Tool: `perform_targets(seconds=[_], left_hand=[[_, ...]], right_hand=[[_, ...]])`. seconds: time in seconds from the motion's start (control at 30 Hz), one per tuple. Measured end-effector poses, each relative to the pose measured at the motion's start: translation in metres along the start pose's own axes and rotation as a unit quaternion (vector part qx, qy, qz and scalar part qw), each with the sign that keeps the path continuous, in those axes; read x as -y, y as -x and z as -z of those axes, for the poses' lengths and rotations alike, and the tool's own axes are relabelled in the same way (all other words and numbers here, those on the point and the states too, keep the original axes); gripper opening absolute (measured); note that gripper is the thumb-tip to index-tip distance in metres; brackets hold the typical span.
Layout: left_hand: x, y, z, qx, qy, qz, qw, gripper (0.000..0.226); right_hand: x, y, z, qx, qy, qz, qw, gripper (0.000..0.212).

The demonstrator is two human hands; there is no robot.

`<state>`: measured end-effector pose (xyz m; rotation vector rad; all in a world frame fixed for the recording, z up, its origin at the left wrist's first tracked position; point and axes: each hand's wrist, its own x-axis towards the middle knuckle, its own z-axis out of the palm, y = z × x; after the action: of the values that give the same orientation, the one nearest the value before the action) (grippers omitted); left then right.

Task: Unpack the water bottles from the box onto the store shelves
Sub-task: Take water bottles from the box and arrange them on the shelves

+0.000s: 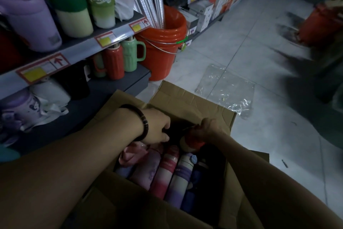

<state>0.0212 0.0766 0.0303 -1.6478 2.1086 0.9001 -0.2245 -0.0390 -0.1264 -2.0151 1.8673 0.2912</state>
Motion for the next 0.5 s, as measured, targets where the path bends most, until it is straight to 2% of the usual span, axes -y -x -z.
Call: perform_targets(seconds=[0.07,0.17,0.23,0.3,0.4,0.47,0.5], left_hand=[[0.004,0.001,0.004,-0.001,-0.002,0.007,1.000,0.056],[0.012,0.003,0.008,-0.002,-0.005,0.028,1.000,0.065],[0.023,0.004,0.011,-0.032,-0.016,0.052,0.998,0.075],[0.032,0.006,0.013,-0.082,0.004,0.081,0.993,0.083],[0.031,0.015,0.011,-0.183,0.133,0.084,0.970,0.103],[0.027,0.025,0.007,-0.283,0.220,0.053,0.932,0.108],[0.026,0.029,0.005,-0.333,0.266,0.053,0.903,0.108]], right_hand=[[0.019,0.006,0.025,0.004,0.013,0.040,0.999,0.048],[0.053,0.019,0.072,-0.001,0.033,0.090,0.995,0.053],[0.079,0.032,0.105,0.003,0.022,0.118,0.993,0.055],[0.102,0.045,0.134,0.005,-0.008,0.146,0.989,0.055],[0.133,0.074,0.169,-0.048,-0.060,0.202,0.976,0.044],[0.149,0.093,0.184,-0.092,-0.105,0.245,0.959,0.024],[0.158,0.102,0.190,-0.109,-0.132,0.265,0.949,0.022]])
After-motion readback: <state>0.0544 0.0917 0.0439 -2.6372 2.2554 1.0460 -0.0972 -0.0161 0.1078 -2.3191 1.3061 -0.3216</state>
